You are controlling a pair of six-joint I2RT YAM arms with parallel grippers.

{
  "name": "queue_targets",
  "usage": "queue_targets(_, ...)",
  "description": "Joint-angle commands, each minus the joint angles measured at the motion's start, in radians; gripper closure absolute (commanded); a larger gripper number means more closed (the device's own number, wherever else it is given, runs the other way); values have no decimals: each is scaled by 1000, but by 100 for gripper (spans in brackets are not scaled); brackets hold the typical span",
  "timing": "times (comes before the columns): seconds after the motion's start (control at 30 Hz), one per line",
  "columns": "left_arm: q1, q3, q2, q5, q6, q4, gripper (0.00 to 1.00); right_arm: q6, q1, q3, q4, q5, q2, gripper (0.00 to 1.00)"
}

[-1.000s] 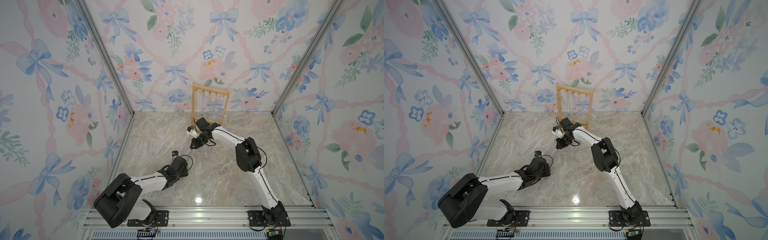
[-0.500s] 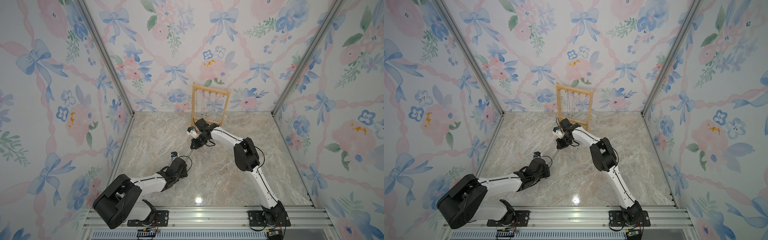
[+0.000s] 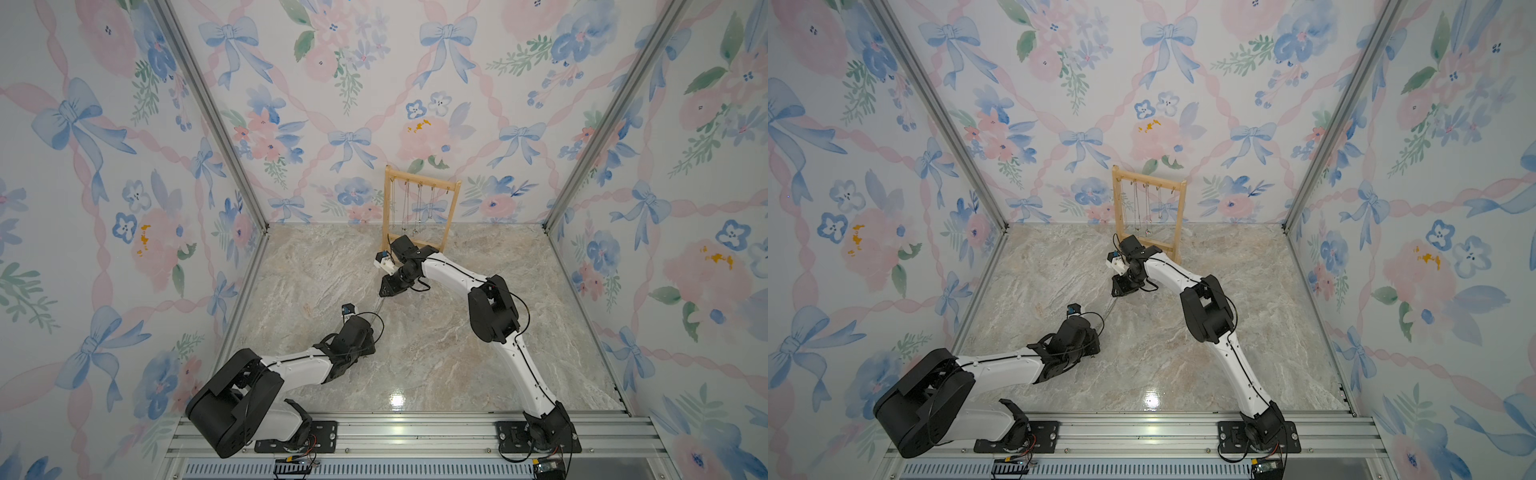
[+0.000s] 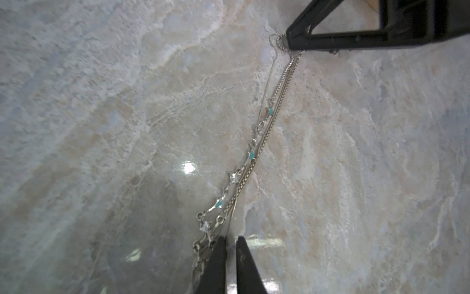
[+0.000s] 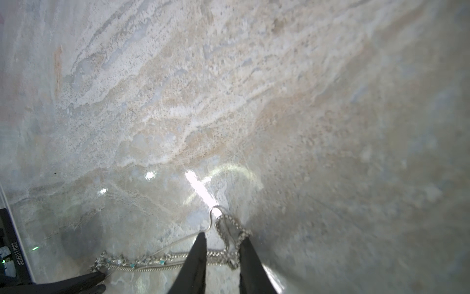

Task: Take the necklace off the jewelry display stand
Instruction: Place the necklace at the center of the board.

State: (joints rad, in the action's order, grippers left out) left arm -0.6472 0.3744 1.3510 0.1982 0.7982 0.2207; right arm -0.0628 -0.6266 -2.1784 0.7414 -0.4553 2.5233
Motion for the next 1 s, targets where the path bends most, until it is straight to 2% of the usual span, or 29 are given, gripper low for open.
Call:
queue_targets(0.0,-6,-23,8,-8,16,-40,87,-37,24,18,-14,24,-2,73)
queue_targets(0.53,-6,-24,-1,-11,8,-36,87,-77,38,63,-58,13,-31,63)
queue_targets(0.87,-6,65,-60,-96,-23,-43,71,-71,38,54,-45,13,-25,62)
queue_targets(0.97,-7,88,-73,-89,-42,-45,66,-69,38,54,-44,12,-25,62)
